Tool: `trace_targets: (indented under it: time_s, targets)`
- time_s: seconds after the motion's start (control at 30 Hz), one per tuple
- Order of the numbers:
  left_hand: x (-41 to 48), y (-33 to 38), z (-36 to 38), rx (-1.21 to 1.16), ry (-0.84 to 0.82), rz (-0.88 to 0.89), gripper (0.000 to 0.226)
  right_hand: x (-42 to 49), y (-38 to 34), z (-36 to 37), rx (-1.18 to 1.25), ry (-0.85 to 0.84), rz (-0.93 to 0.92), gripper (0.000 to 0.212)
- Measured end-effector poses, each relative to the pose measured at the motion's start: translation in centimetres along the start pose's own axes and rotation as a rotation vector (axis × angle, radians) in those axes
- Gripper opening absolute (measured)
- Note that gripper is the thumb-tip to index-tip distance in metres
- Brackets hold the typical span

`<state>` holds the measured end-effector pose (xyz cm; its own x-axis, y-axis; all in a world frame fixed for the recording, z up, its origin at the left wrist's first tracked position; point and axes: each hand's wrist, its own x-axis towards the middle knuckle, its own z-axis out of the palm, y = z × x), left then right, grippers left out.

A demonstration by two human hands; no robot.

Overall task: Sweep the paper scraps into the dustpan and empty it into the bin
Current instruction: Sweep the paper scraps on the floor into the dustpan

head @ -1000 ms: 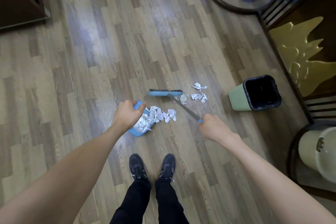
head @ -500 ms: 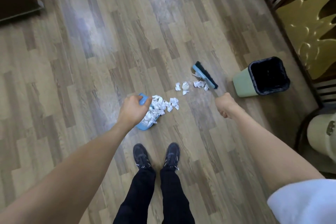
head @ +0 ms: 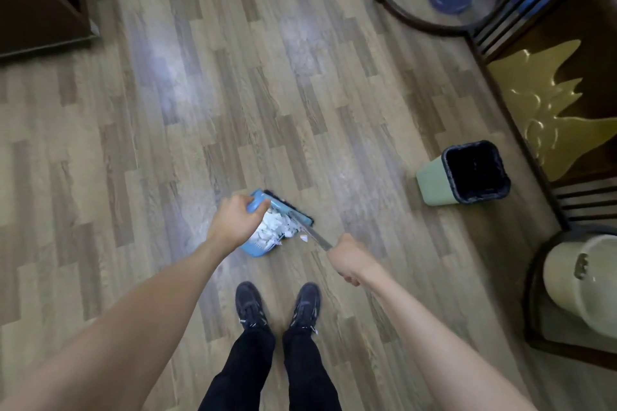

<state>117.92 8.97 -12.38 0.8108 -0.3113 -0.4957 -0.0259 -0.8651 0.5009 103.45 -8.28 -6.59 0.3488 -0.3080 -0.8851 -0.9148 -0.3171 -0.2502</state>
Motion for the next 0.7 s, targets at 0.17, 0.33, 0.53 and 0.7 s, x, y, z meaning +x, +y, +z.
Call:
trace_targets:
  time_s: [0.17, 0.33, 0.53, 0.7]
  targets:
    - [-1.6, -0.8, -1.1, 0.087, -0.019, 0.032, 0.054, -1.8, -1.0, -1.1, -0.175, 0.093, -0.092, 0.034]
    - [-2.8, -2.1, -2.0, 0.041, -0.020, 0.010, 0.055, -0.6, -3.4, -1.3, -0.236, 0.128, -0.143, 0.035]
    - [-2.5, -4.2, -3.5, 0.013, 0.011, -0.023, 0.053, 2.6, -4.3, 0.4, -0.211, 0.128, -0.119, 0.035]
    - [-2.0, -5.2, -2.0, -0.016, -0.004, -0.033, 0.055, 3.1, -2.1, 2.2, -0.094, 0.173, -0.049, 0.033]
